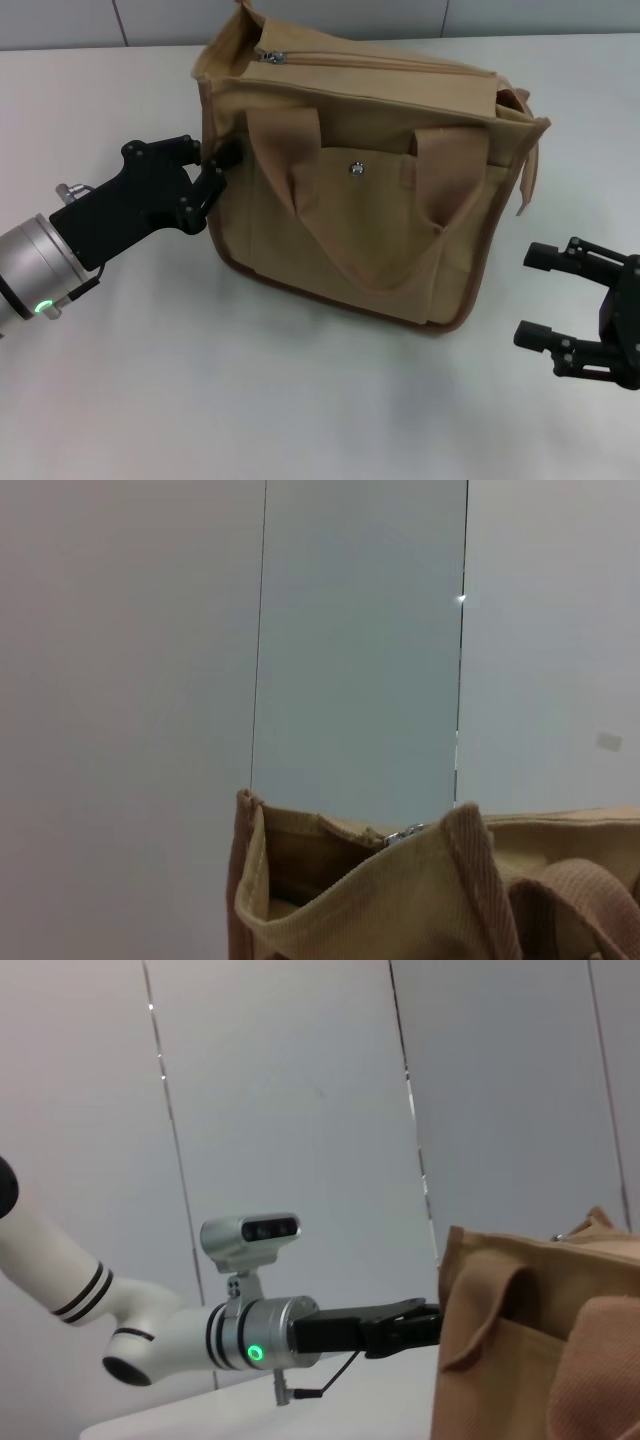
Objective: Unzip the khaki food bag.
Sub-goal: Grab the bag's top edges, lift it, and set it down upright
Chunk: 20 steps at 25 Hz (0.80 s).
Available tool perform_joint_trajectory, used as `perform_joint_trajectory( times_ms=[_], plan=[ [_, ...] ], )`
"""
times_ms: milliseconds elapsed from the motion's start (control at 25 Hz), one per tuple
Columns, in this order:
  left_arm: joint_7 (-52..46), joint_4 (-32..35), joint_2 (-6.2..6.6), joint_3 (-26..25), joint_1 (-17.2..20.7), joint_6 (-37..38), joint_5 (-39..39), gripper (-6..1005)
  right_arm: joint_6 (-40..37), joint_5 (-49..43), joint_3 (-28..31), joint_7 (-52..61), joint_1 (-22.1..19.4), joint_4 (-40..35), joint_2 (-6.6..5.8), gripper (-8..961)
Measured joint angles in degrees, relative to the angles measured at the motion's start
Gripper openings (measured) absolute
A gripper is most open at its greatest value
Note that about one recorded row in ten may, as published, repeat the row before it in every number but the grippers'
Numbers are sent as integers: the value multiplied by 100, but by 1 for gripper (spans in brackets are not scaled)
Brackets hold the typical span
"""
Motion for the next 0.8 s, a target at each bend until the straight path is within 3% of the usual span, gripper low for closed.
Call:
perform_joint_trajectory(
  times_ms=[240,560,600,680,720,760,800],
  plan=[
    [-56,-1,-1,-40,0,215,-13,122,3,653,5,-4,-137,1,42,830],
    [-181,256,42,-27,-141,618,-243,72,35,2798,21,-634,-407,768,71,830],
    [-267,411,42,-22,-154,681,-243,72,154,3541,90,-865,-363,1220,95,830],
    [-348,574,39,-12,-167,746,-243,72,230,3965,137,-1054,-306,1526,110,829],
    [-454,828,37,36,-183,868,-243,72,345,4644,193,-1442,-105,2192,118,829],
    [-454,828,37,36,-183,868,-243,72,345,4644,193,-1442,-105,2192,118,829],
    [-490,973,39,91,-199,941,-243,72,383,4881,190,-1674,144,2508,116,829]
  ],
)
